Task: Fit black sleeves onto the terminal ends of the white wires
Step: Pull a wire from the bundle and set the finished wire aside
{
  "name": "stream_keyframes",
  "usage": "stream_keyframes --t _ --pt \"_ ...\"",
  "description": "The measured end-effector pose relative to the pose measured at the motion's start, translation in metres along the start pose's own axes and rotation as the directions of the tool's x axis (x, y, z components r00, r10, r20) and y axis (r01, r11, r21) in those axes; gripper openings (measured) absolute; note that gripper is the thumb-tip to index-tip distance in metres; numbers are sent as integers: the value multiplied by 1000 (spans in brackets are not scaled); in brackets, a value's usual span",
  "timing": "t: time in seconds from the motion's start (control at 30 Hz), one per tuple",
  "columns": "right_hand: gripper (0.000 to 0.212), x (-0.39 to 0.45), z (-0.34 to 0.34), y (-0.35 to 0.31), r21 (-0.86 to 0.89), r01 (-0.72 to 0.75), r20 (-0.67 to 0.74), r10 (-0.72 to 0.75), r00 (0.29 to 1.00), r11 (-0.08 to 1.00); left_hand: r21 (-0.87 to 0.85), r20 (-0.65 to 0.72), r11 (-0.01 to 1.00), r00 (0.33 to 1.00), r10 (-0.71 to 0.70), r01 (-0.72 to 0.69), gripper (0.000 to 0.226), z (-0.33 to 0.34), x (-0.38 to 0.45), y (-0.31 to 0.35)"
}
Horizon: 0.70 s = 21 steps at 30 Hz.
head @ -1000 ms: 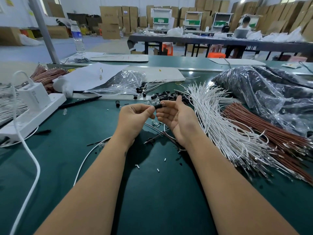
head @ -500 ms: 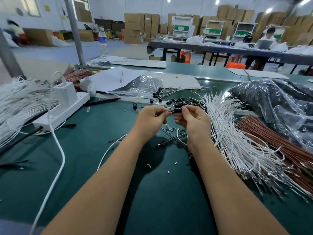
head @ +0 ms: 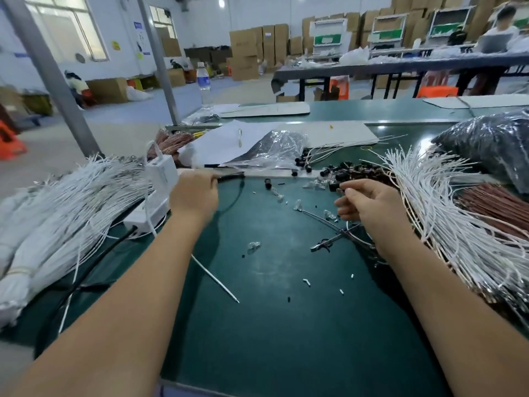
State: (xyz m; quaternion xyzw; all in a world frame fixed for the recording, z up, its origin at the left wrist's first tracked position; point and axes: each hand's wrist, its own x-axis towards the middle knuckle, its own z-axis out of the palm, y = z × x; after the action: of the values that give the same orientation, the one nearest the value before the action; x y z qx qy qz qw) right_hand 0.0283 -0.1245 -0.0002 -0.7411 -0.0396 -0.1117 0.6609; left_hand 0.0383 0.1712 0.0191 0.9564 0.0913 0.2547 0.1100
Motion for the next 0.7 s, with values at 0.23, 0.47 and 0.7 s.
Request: stream_keyframes --t 0.23,0.47,0.7 --pt "13 -6 5 -8 -624 211 125 -171 977 752 42 101 986 983 155 -159 32 -3 -9 41" --pt "12 -11 2 -15 -790 268 289 -49 956 552 26 809 999 588 -2 -33 32 -37 -25 78" --pt "21 -8 0 -10 -752 242 261 -61 964 613 -358 689 924 706 164 134 25 -27 -30 94"
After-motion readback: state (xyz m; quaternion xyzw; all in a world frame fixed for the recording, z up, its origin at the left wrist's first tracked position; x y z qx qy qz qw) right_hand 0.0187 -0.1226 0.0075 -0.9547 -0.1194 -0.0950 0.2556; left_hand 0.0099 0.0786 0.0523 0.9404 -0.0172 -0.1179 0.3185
